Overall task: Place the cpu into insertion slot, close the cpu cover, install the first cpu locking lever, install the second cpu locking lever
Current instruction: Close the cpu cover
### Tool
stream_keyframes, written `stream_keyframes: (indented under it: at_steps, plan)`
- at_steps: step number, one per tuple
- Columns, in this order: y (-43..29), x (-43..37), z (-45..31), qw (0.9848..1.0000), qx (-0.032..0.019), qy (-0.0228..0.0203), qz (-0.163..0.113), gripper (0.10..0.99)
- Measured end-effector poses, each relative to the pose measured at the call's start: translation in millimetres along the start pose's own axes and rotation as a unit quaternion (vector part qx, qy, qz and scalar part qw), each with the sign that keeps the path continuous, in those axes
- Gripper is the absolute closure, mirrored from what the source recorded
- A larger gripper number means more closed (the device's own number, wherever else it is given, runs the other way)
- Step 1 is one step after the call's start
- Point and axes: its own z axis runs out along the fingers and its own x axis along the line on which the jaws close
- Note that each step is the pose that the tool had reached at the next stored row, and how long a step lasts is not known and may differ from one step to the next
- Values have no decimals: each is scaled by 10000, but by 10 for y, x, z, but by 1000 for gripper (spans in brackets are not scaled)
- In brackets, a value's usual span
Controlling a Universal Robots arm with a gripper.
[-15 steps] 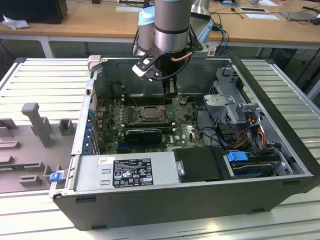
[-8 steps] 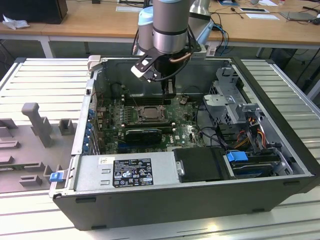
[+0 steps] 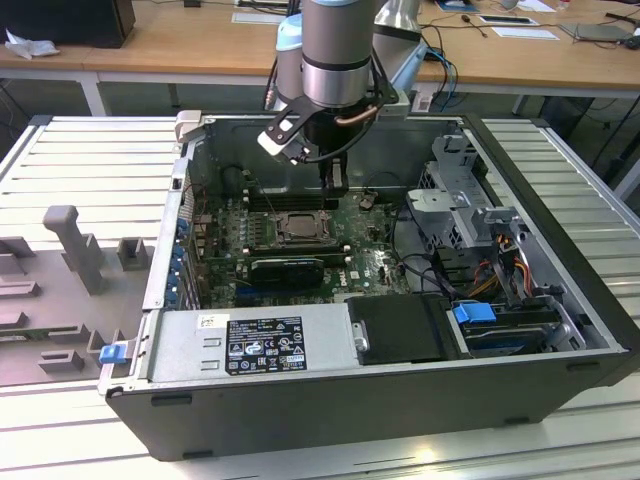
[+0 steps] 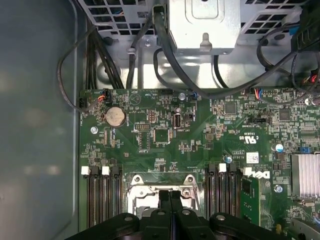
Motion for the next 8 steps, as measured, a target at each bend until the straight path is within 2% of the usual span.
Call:
stream_keyframes:
  at_steps: [6,8]
  plan:
    - [-53,-1,1,10000,0,0,0,980]
    - [-91,-1,10,10000,-1,2,-2,980]
